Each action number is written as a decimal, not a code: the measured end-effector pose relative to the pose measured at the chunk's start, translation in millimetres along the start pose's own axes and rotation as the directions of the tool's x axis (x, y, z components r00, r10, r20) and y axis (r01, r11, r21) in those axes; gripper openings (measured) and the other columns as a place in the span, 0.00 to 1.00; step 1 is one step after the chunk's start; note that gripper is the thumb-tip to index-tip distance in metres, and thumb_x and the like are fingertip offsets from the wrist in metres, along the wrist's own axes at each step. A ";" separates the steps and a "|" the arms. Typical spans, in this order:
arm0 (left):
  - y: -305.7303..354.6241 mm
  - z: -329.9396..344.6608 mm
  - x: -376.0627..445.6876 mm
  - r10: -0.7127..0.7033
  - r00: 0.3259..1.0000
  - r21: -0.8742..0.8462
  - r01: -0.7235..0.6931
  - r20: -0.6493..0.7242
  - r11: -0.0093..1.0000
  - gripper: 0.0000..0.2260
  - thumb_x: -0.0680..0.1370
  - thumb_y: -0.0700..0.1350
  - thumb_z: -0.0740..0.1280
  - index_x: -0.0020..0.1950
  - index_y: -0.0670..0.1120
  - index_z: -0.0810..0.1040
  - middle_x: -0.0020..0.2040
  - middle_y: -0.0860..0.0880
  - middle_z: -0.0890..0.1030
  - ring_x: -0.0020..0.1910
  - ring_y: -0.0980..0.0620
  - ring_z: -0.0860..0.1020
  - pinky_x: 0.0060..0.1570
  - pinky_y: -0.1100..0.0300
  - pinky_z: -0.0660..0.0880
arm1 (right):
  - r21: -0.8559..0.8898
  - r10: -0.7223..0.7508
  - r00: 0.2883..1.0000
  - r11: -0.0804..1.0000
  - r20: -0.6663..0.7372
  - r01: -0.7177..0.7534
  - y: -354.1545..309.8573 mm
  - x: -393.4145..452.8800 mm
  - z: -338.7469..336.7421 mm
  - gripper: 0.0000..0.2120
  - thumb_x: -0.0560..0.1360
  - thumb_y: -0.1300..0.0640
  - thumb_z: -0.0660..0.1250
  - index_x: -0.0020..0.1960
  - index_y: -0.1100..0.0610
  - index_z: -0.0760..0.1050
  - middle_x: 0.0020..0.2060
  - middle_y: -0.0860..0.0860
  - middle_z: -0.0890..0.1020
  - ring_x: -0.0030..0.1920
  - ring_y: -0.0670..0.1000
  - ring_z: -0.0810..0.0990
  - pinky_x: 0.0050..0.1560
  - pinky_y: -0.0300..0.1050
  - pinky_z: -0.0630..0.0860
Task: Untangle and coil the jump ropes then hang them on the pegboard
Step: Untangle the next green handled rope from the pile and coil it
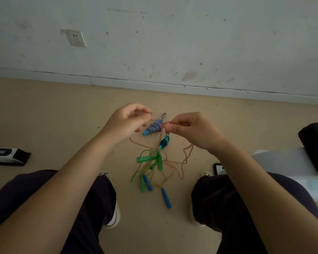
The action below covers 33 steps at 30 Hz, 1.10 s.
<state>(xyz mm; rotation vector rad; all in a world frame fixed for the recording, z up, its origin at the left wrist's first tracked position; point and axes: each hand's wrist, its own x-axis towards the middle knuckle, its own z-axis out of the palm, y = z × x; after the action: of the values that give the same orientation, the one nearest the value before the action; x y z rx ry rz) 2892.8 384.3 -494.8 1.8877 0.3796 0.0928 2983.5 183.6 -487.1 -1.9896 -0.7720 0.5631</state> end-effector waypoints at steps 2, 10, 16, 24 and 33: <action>-2.3 1.8 -1.3 0.010 0.980 0.006 -0.012 0.197 1.000 0.10 0.76 0.55 0.72 0.57 0.59 0.82 0.54 0.61 0.84 0.54 0.65 0.81 0.54 0.64 0.74 | 0.056 -0.016 1.000 0.998 0.018 0.015 0.1 -1.8 0.7 0.05 0.76 0.51 0.70 0.43 0.50 0.83 0.25 0.37 0.77 0.27 0.39 0.74 0.31 0.29 0.68; -6.3 17.1 -3.2 0.048 0.965 -0.138 -0.012 0.259 0.990 0.06 0.78 0.41 0.71 0.54 0.43 0.83 0.37 0.50 0.85 0.38 0.53 0.84 0.42 0.66 0.78 | 0.098 -0.016 0.996 0.995 -0.089 0.024 1.7 -0.1 2.8 0.09 0.76 0.49 0.70 0.54 0.50 0.77 0.39 0.54 0.83 0.36 0.50 0.83 0.40 0.43 0.80; -6.3 17.1 -4.1 0.018 0.971 -0.227 0.037 0.238 0.973 0.07 0.75 0.45 0.75 0.52 0.45 0.83 0.38 0.47 0.85 0.37 0.49 0.84 0.40 0.60 0.81 | 0.143 -0.115 0.991 0.982 -0.068 0.123 -4.6 -2.0 -0.7 0.07 0.76 0.55 0.71 0.50 0.58 0.80 0.45 0.55 0.82 0.41 0.57 0.83 0.43 0.51 0.82; -4.1 11.4 -4.2 0.048 0.966 -0.119 -0.018 0.255 0.993 0.02 0.75 0.47 0.74 0.47 0.51 0.86 0.40 0.48 0.86 0.42 0.50 0.85 0.43 0.62 0.80 | 0.026 -0.101 0.986 0.994 -0.135 0.105 -4.5 -5.0 7.7 0.04 0.78 0.56 0.69 0.46 0.51 0.82 0.45 0.46 0.83 0.49 0.44 0.81 0.54 0.42 0.77; 3.1 9.9 -5.1 0.121 0.989 0.086 -0.127 0.080 0.988 0.05 0.75 0.51 0.74 0.44 0.50 0.84 0.43 0.55 0.84 0.44 0.63 0.80 0.44 0.76 0.71 | 0.046 -0.132 0.927 0.986 -0.352 0.158 -8.9 -3.7 8.6 0.03 0.77 0.60 0.70 0.47 0.55 0.83 0.39 0.43 0.82 0.39 0.40 0.79 0.42 0.32 0.73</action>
<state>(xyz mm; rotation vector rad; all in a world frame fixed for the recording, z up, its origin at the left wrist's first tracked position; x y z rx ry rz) 2891.1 372.9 -494.7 1.9984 0.2181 0.0890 2972.7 189.6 -483.3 -1.8749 -0.6588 0.1411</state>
